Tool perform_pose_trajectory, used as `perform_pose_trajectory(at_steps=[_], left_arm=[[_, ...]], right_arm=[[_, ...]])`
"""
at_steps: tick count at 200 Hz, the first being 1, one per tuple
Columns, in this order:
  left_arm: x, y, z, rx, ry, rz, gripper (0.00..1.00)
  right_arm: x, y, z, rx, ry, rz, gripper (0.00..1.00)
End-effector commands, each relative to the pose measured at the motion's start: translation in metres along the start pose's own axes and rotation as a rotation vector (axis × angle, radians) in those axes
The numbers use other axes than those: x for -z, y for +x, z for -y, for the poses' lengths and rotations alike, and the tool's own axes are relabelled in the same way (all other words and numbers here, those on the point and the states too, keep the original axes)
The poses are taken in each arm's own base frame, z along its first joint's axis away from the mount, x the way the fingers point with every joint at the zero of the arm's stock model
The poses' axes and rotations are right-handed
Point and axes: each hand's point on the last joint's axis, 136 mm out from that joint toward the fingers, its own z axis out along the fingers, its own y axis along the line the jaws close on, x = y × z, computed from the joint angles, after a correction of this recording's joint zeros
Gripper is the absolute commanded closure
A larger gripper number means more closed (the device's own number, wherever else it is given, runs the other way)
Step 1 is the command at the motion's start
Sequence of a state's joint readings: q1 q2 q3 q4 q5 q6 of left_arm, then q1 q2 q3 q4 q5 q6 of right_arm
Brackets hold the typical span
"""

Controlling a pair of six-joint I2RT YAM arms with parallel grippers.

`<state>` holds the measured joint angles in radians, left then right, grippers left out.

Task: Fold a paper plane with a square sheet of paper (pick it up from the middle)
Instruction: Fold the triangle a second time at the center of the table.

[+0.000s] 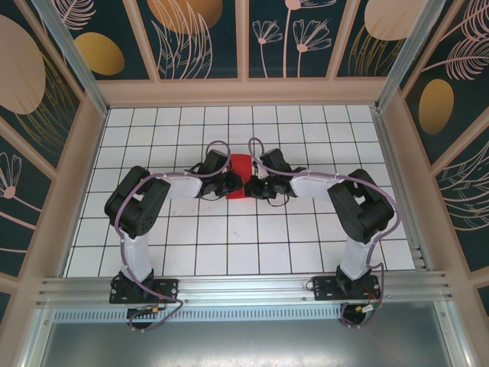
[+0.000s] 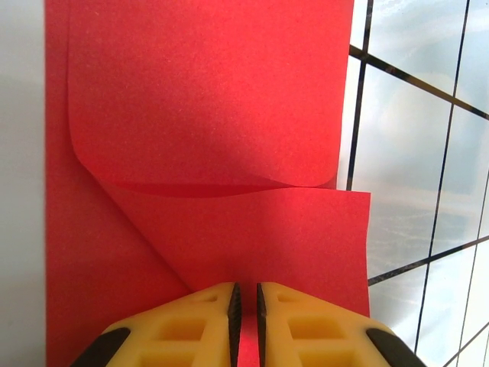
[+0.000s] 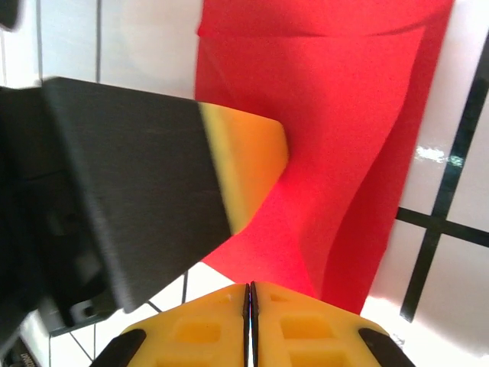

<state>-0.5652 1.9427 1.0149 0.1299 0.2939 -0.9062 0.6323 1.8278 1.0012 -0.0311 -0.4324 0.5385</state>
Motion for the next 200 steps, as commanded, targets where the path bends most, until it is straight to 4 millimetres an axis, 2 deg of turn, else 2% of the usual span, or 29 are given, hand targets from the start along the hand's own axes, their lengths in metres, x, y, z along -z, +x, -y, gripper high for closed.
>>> perform_pose_trajectory(at_steps=[1, 77, 89, 110, 126, 163, 200], left_arm=[[-0.01, 0.015, -0.043, 0.011, -0.15, -0.036, 0.81], [-0.01, 0.015, -0.043, 0.007, -0.153, -0.032, 0.81], [-0.01, 0.015, -0.043, 0.009, -0.151, -0.03, 0.81], [-0.01, 0.015, -0.043, 0.009, -0.151, -0.031, 0.82], [-0.01, 0.015, -0.043, 0.012, -0.15, -0.03, 0.82], [-0.009, 0.015, -0.041, 0.011, -0.145, -0.03, 0.82], [-0.008, 0.014, -0.042, 0.011, -0.149, -0.027, 0.82]], right_arm=[[-0.007, -0.004, 0.006, -0.024, 0.041, 0.001, 0.87], [-0.007, 0.011, 0.028, -0.086, 0.113, -0.039, 0.87], [-0.004, 0.008, 0.021, -0.081, 0.086, -0.03, 0.87], [0.005, -0.006, -0.002, -0.047, 0.021, 0.006, 0.86], [0.006, -0.014, -0.01, -0.032, 0.008, 0.02, 0.86], [-0.006, -0.017, 0.006, -0.046, 0.07, 0.009, 0.86], [-0.013, -0.007, 0.021, -0.064, 0.111, -0.02, 0.86]])
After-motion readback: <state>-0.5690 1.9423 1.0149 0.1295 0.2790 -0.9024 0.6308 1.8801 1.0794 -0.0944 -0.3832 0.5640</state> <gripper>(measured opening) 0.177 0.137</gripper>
